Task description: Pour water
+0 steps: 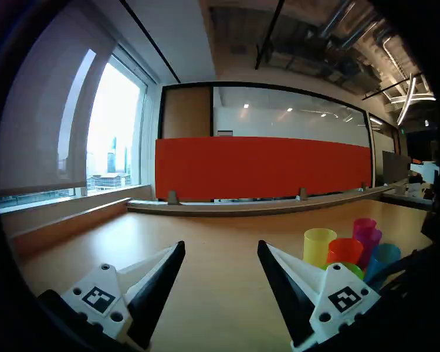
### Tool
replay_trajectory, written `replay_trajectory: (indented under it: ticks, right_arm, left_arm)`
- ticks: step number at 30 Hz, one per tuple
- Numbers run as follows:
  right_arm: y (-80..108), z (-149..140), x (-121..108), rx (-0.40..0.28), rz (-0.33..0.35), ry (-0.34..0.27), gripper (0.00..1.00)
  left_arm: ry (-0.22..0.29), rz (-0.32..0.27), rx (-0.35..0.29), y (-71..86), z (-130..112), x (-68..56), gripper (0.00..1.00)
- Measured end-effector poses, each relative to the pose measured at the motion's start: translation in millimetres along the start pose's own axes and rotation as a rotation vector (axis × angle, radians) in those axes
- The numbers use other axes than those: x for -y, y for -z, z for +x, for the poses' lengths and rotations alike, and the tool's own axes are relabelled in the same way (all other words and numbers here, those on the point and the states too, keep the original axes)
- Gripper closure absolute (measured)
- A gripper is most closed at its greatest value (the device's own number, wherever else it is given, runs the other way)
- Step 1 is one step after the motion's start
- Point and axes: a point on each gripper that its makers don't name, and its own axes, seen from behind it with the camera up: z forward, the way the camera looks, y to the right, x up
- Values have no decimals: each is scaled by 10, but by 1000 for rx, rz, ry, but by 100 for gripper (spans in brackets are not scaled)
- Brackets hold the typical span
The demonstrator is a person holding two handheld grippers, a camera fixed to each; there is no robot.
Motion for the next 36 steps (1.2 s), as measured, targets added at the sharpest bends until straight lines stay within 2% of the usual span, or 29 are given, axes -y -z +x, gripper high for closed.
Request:
replay_trajectory:
  ticks: [8,20,27,36]
  right_arm:
    - [-9,-187,-38,10,-8,-25,1]
    - [-48,-570,-220,69,-16,-14,1]
    - [-55,-687,-209,82,-6,-31,1]
    - [-65,-795,-206,104,-3,-25,1]
  left_arm:
    - [0,0,0,2,1,-3,8]
    - [0,0,0,6,1,2,8]
    - [0,0,0,2,2,1,9]
    - [0,0,0,4,1,-2,9]
